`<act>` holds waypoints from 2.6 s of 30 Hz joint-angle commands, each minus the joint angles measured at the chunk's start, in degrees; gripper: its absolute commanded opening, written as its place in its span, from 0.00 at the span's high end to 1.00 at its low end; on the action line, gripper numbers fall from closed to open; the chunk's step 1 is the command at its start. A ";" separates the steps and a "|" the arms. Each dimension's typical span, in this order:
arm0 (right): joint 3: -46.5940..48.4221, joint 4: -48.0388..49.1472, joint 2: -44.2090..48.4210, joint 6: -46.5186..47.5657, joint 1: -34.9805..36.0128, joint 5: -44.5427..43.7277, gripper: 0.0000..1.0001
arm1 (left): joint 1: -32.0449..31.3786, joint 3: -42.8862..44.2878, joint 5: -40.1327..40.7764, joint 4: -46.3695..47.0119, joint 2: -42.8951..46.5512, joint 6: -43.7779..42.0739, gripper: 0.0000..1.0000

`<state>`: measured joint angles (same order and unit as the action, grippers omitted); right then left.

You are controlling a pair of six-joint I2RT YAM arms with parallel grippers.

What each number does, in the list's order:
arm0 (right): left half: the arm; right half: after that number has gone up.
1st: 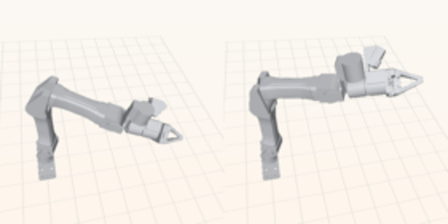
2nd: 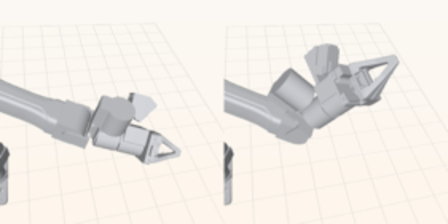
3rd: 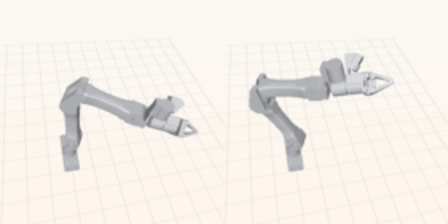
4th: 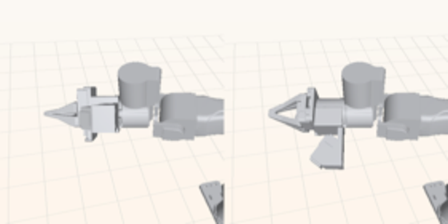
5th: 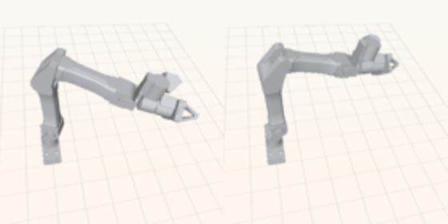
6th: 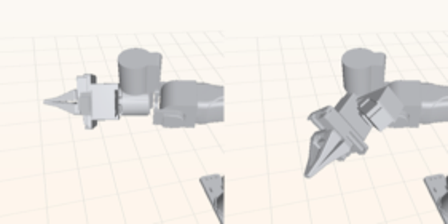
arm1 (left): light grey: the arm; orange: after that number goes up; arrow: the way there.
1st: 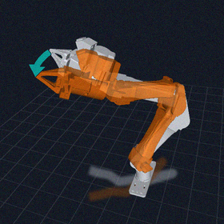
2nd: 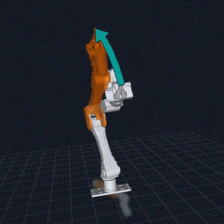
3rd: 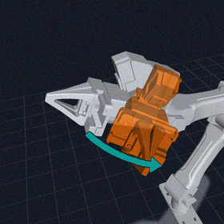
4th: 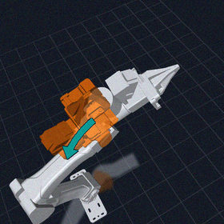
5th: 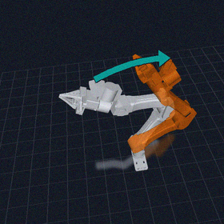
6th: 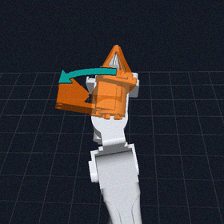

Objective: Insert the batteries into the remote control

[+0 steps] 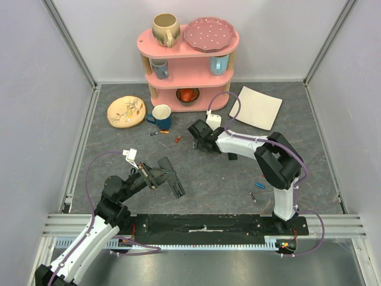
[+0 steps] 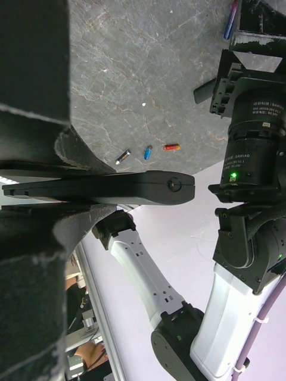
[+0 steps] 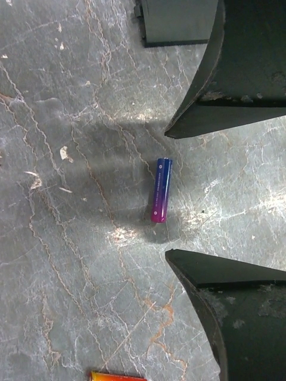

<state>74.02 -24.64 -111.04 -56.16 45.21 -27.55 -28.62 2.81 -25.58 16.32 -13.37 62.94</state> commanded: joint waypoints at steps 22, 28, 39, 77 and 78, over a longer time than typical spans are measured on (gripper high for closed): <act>4.38 -1.20 -4.71 -2.64 0.32 -2.77 0.33 | 0.32 -5.09 0.45 -0.58 1.76 -0.10 0.98; 4.12 -1.20 -5.06 -2.29 0.32 -2.60 0.36 | 0.32 -5.18 0.45 -0.58 1.76 -0.10 0.98; 3.85 -1.37 -6.55 -2.20 0.32 -1.45 0.38 | 0.23 -5.27 0.45 -0.67 1.94 -0.01 0.98; -0.54 0.39 10.49 49.80 -0.04 14.94 0.73 | 0.32 -5.01 1.06 -1.02 2.56 0.08 0.98; -0.54 0.30 10.76 52.27 0.05 16.11 0.72 | 0.32 -4.74 1.06 -1.02 2.38 -0.09 0.98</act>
<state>72.71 -24.97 -103.02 -22.55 45.21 -21.34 -28.62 2.81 -25.50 14.61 -11.09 62.92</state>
